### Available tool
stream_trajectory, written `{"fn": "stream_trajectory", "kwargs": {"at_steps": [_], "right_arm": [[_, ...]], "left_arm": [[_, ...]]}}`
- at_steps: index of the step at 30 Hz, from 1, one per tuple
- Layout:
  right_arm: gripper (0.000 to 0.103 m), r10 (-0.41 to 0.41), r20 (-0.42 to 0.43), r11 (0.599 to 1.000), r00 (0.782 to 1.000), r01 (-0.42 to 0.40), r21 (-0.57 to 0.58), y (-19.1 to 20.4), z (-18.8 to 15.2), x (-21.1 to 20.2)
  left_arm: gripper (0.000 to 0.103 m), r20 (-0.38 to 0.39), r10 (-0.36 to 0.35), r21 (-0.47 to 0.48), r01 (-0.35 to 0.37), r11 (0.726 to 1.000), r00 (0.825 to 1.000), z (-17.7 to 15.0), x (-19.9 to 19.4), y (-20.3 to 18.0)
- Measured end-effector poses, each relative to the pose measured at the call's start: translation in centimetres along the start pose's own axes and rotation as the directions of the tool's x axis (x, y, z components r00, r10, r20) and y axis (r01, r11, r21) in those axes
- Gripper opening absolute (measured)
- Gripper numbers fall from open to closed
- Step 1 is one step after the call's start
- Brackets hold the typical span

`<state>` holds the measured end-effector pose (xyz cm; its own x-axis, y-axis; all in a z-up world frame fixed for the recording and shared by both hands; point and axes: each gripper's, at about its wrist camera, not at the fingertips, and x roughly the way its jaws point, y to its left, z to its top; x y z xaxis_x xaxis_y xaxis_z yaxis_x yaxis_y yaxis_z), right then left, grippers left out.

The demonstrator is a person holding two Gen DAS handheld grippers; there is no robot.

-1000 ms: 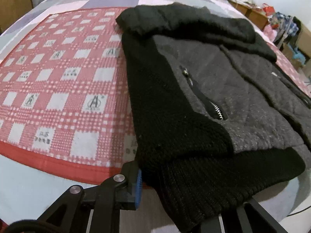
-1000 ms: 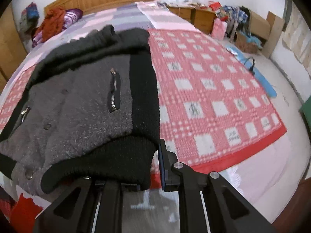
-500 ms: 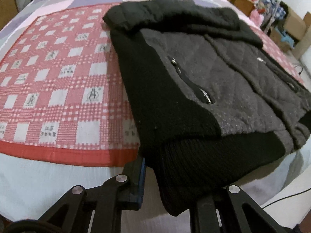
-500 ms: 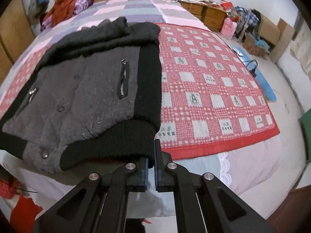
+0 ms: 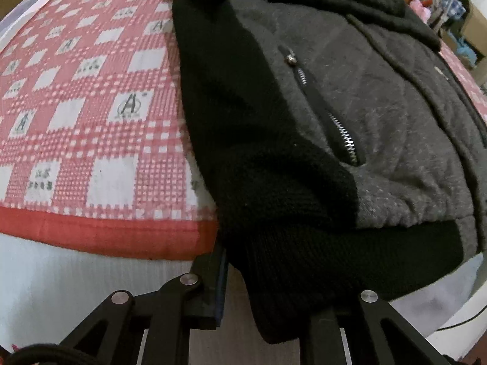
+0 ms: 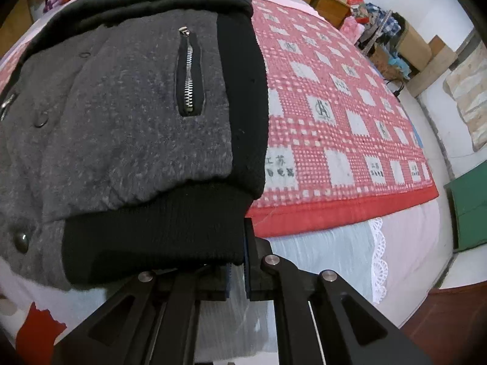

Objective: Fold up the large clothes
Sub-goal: 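Grasp the black ribbed hem with both tools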

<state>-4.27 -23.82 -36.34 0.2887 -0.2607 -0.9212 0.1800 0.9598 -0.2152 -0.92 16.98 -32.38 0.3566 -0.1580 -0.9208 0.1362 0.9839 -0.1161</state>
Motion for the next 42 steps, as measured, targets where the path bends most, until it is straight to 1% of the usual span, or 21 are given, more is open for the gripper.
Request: {"fn": "stream_trajectory", "kwargs": {"at_steps": [3, 4, 5, 6, 7, 9, 13, 15, 17, 19, 20, 21, 22, 23, 24, 25, 26, 28, 32, 37, 42], "right_arm": [[0.007, -0.034, 0.018, 0.999, 0.999, 0.034, 0.04, 0.1, 0.7, 0.7], [0.01, -0.037, 0.03, 0.998, 0.999, 0.035, 0.05, 0.0, 0.7, 0.5], [0.018, -0.06, 0.056, 0.997, 0.997, 0.057, 0.061, -0.3, 0.4, 0.1], [0.043, -0.111, 0.086, 0.988, 0.99, 0.1, 0.121, -1.4, 0.1, -0.7], [0.063, -0.142, 0.099, 0.978, 0.985, 0.124, 0.166, -2.1, -0.1, -1.2], [0.07, -0.204, 0.144, 0.96, 0.968, 0.169, 0.224, -3.0, -0.5, -2.3], [0.07, -0.175, 0.186, 0.983, 0.967, 0.161, 0.088, -0.7, 0.3, -1.6], [0.07, -0.158, 0.208, 0.986, 0.965, 0.144, 0.079, -0.4, 1.0, -1.3], [0.07, -0.138, 0.195, 0.99, 0.971, 0.134, 0.032, 0.4, 1.6, 0.1], [0.069, -0.156, 0.205, 0.988, 0.966, 0.157, 0.012, 0.4, 1.8, 0.5], [0.069, -0.212, 0.22, 0.977, 0.952, 0.203, 0.062, -0.6, 1.8, 0.4], [0.07, -0.231, 0.211, 0.971, 0.95, 0.213, 0.106, -1.4, 1.8, 0.5], [0.07, -0.234, 0.18, 0.961, 0.955, 0.2, 0.191, -2.5, 1.8, 0.7], [0.069, -0.221, 0.168, 0.96, 0.961, 0.183, 0.213, -2.4, 1.8, 0.7], [0.061, -0.208, 0.162, 0.964, 0.965, 0.174, 0.202, -1.9, 1.9, 0.9], [0.043, -0.179, 0.179, 0.978, 0.967, 0.156, 0.138, -0.6, 2.2, 1.0], [0.033, -0.15, 0.187, 0.985, 0.971, 0.131, 0.11, -0.1, 2.4, 0.9], [0.02, -0.098, 0.167, 0.993, 0.981, 0.086, 0.077, 0.2, 3.3, 1.2], [0.016, 0.001, 0.139, 0.984, 0.99, -0.026, 0.175, -3.3, 4.0, 0.5], [0.014, 0.062, 0.196, 0.985, 0.979, -0.091, 0.144, -4.2, 5.2, -3.5], [0.013, 0.094, 0.235, 0.978, 0.968, -0.134, 0.159, -5.1, 6.1, -7.3]], "left_arm": [[0.023, 0.004, 0.02, -0.025, -0.02, 1.0, 1.0, 0.0, 0.6, 0.0], [0.024, 0.001, 0.029, -0.034, -0.029, 0.999, 1.0, 0.0, 0.8, -0.1], [0.024, -0.002, 0.035, -0.043, -0.035, 0.998, 0.999, -0.1, 0.9, -0.1], [0.025, -0.005, 0.039, -0.048, -0.04, 0.998, 0.999, -0.1, 0.9, -0.2], [0.025, -0.004, 0.043, -0.047, -0.043, 0.998, 0.999, -0.1, 0.8, -0.2], [0.025, -0.006, 0.046, -0.044, -0.046, 0.998, 0.999, -0.1, 0.8, -0.3], [0.025, -0.012, 0.054, -0.051, -0.054, 0.997, 0.998, 0.0, 1.0, -0.3], [0.025, -0.013, 0.059, -0.051, -0.06, 0.997, 0.998, 0.1, 1.1, -0.4], [0.025, -0.014, 0.065, -0.044, -0.066, 0.997, 0.998, 0.1, 1.2, -0.5], [0.026, -0.016, 0.072, -0.045, -0.073, 0.996, 0.997, 0.1, 1.2, -0.5], [0.027, -0.015, 0.074, -0.049, -0.074, 0.996, 0.997, 0.2, 1.2, -0.5], [0.027, -0.014, 0.073, -0.053, -0.074, 0.996, 0.997, 0.2, 1.3, -0.5], [0.028, -0.012, 0.075, -0.056, -0.075, 0.996, 0.997, 0.2, 1.3, -0.5], [0.028, -0.011, 0.079, -0.059, -0.079, 0.995, 0.997, 0.1, 1.4, -0.5], [0.028, -0.01, 0.08, -0.065, -0.08, 0.995, 0.997, 0.1, 1.5, -0.5], [0.028, -0.013, 0.078, -0.079, -0.079, 0.994, 0.997, 0.2, 1.8, -0.5], [0.027, -0.017, 0.075, -0.089, -0.076, 0.993, 0.997, 0.3, 2.0, -0.4], [0.019, -0.02, 0.055, -0.1, -0.057, 0.993, 0.998, 0.6, 2.1, -0.3], [0.015, 0.002, 0.001, -0.124, 0.0, 0.992, 1.0, 1.3, 0.6, 0.2], [0.014, 0.08, -0.037, -0.086, 0.044, 0.995, 0.996, 2.5, -3.8, 0.0], [0.014, 0.146, -0.061, -0.074, 0.072, 0.995, 0.987, 3.5, -7.0, 0.3]]}}
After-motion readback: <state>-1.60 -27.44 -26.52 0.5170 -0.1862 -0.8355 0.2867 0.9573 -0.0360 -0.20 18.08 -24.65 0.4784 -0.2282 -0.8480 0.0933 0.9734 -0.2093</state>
